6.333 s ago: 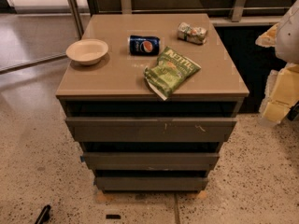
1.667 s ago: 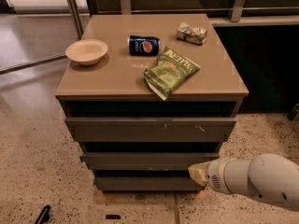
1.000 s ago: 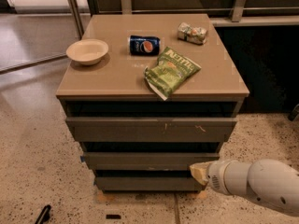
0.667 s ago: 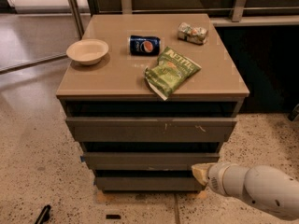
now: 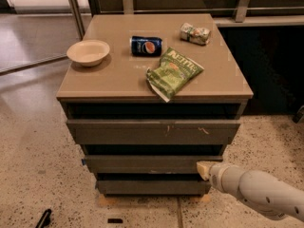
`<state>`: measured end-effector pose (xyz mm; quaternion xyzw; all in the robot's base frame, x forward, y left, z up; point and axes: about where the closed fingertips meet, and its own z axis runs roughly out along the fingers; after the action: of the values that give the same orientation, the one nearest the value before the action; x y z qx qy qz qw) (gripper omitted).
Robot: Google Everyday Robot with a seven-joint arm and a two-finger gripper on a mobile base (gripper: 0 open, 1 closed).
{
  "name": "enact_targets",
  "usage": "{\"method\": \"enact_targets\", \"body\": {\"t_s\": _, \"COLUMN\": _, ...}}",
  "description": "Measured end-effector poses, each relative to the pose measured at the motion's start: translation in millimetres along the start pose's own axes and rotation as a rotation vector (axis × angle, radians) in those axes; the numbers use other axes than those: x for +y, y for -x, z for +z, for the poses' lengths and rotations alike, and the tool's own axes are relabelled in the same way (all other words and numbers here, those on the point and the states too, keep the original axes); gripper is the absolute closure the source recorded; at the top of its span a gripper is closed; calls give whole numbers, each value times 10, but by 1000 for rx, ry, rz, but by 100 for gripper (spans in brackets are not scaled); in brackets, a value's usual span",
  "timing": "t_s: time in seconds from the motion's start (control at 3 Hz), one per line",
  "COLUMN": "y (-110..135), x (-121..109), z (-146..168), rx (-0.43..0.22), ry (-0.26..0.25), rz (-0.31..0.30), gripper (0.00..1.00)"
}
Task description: Open middle drawer
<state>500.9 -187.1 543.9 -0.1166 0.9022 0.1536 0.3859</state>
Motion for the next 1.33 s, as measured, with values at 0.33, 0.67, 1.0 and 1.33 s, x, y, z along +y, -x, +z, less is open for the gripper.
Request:
{"method": "enact_targets", "body": {"t_s": 0.33, "y": 244, "x": -147, "z": 273, "rx": -37, "ry": -15, "rz": -13, "gripper": 100}}
{"method": "enact_targets", "body": {"t_s": 0.67, "y": 527, "x": -290, "z": 502, "rx": -41, "ry": -42, "rz": -31, "gripper": 100}}
{"method": "enact_targets", "body": {"t_s": 1.0, "y": 519, "x": -291, "z": 528, "rx": -37, "ry": -43, "rz": -37, "gripper": 100}}
{"method": "enact_targets", "body": {"t_s": 1.33, "y": 403, "x": -337, "z": 572, "rx": -13, "ry": -57, "rz": 10, "gripper": 100}}
